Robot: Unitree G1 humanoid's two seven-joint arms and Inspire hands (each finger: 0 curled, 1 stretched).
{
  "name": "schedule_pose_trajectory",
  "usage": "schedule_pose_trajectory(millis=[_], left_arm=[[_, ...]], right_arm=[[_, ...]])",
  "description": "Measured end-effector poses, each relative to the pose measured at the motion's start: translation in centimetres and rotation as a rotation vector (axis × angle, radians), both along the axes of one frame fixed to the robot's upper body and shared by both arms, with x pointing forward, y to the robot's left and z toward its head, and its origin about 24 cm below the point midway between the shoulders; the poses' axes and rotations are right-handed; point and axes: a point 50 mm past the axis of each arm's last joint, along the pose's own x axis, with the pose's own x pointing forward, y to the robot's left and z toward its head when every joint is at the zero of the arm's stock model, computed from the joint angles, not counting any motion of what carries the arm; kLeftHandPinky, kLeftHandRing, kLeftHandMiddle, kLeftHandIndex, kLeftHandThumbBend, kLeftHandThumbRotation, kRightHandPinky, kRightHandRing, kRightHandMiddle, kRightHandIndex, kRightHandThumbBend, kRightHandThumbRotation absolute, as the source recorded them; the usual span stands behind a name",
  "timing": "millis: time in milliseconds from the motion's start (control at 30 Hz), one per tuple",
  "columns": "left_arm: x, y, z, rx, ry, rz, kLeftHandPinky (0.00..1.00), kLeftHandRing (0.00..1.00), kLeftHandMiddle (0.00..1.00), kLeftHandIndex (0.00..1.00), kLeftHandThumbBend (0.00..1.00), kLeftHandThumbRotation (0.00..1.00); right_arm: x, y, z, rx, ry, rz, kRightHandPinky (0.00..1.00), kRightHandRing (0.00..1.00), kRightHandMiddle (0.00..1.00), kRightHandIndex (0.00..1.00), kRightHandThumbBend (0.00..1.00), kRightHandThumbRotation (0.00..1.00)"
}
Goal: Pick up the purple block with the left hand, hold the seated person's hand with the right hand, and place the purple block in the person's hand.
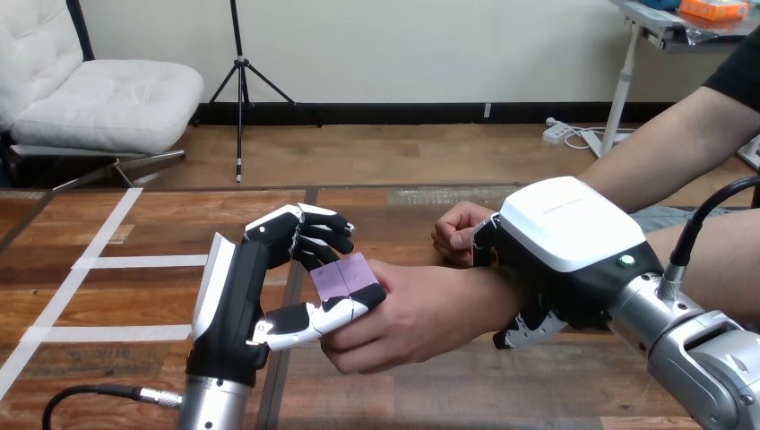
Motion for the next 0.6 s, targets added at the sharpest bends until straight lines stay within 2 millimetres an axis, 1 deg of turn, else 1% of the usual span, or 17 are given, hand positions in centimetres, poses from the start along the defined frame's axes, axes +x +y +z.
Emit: schedule_pose_trajectory(millis=[200,300,600], left_arm=[[-0.16,-0.10,-0.13,0.005,0.005,-0.005,0.39,0.46,0.53,0.55,0.68,0.10],[-0.24,-0.12,-0.17,0.006,0.007,-0.006,0.39,0.46,0.53,0.55,0.68,0.10],[-0.27,-0.21,-0.19,0.007,0.007,-0.011,0.40,0.47,0.54,0.57,0.69,0.10]], right_arm=[[0.02,-0.04,-0.06,-0.001,0.002,-0.002,0.28,0.34,0.41,0.46,0.78,0.00],[0.04,-0.05,-0.08,-0.001,0.003,-0.003,0.30,0.37,0.43,0.48,0.77,0.00],[0.06,-0.09,-0.11,-0.014,-0.001,-0.010,0.37,0.46,0.52,0.58,0.78,0.00]])
